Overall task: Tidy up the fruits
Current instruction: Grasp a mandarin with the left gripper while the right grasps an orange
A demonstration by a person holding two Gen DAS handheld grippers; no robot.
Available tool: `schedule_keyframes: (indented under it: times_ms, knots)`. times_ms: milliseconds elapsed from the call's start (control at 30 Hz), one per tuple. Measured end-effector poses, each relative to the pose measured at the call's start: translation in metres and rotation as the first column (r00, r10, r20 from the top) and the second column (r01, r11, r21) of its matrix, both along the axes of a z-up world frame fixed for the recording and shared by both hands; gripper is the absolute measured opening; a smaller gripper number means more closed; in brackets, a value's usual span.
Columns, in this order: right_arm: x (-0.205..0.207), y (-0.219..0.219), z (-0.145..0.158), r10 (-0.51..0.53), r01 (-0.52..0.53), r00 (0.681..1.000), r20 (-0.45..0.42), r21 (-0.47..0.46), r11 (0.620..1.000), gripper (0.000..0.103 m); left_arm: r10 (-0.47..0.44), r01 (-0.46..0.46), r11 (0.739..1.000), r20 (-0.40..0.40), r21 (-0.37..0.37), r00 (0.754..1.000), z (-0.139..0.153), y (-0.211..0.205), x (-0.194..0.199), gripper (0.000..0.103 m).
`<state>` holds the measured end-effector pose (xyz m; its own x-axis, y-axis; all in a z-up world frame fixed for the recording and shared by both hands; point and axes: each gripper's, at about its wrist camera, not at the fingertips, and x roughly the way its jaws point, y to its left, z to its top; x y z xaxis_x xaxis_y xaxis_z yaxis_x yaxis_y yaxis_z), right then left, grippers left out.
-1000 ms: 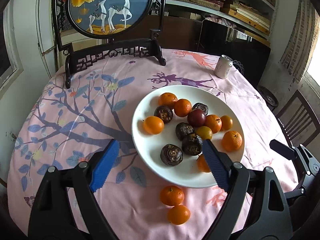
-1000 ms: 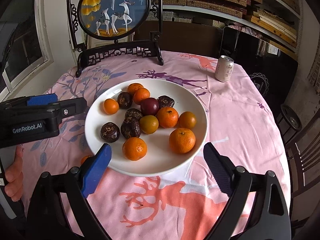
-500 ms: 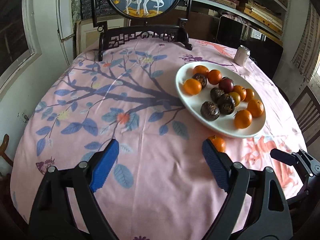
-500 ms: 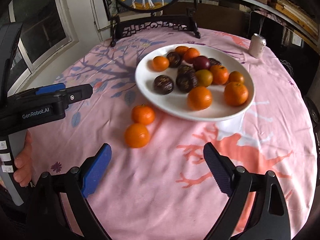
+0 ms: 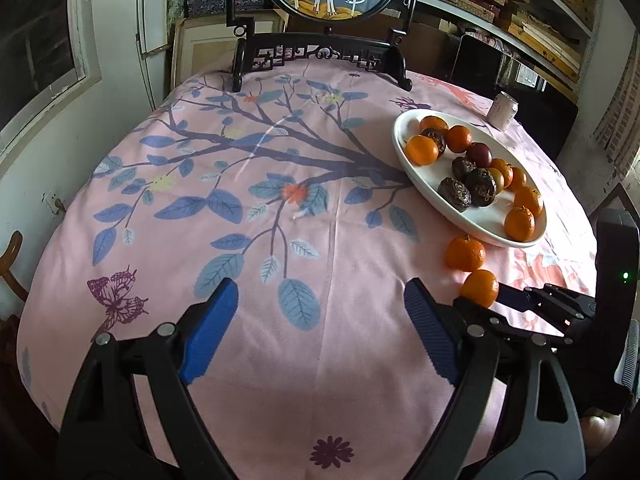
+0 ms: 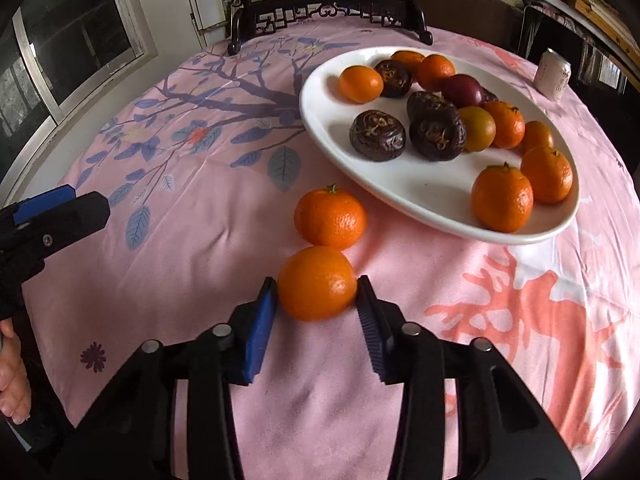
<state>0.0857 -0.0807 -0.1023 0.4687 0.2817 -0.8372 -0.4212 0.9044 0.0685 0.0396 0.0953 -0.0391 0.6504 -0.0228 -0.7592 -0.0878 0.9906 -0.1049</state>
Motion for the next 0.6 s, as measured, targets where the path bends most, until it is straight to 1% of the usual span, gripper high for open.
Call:
schedule_keyframes:
  times_ms: [67,100,200,333,467,533,600]
  knots:
    - [0.000,-0.006,0.001,0.000,0.001,1.000,-0.023,0.043,0.999,0.037,-0.010,0.010,1.000,-0.004,0.006,1.000,0.000,-0.005,0.001,0.087]
    - [-0.002,-0.010,0.004,-0.002,0.003,1.000,-0.020,0.056,0.998,0.037,-0.018,0.018,1.000,-0.008,0.007,1.000,0.000,-0.009,0.003,0.087]
    - [-0.015,-0.028,0.014,-0.028,0.028,0.999,0.016,0.035,0.999,0.037,-0.043,0.043,0.999,-0.022,0.001,0.999,-0.002,-0.023,0.009,0.087]
    - [-0.024,-0.066,0.019,-0.101,0.100,0.995,0.024,0.041,0.994,0.037,-0.105,0.105,0.994,-0.048,-0.011,0.993,-0.010,-0.056,0.023,0.087]
    - [-0.028,-0.096,0.021,-0.150,0.149,0.988,0.022,0.065,0.987,0.037,-0.167,0.169,0.986,-0.087,0.015,0.982,-0.025,-0.094,0.035,0.087]
    - [-0.030,-0.106,0.023,-0.162,0.160,0.986,0.026,0.078,0.984,0.037,-0.174,0.178,0.983,-0.098,0.040,0.980,-0.032,-0.109,0.040,0.087]
    - [-0.030,-0.114,0.024,-0.170,0.167,0.985,0.029,0.092,0.982,0.037,-0.183,0.188,0.982,-0.112,0.032,0.977,-0.038,-0.117,0.047,0.087]
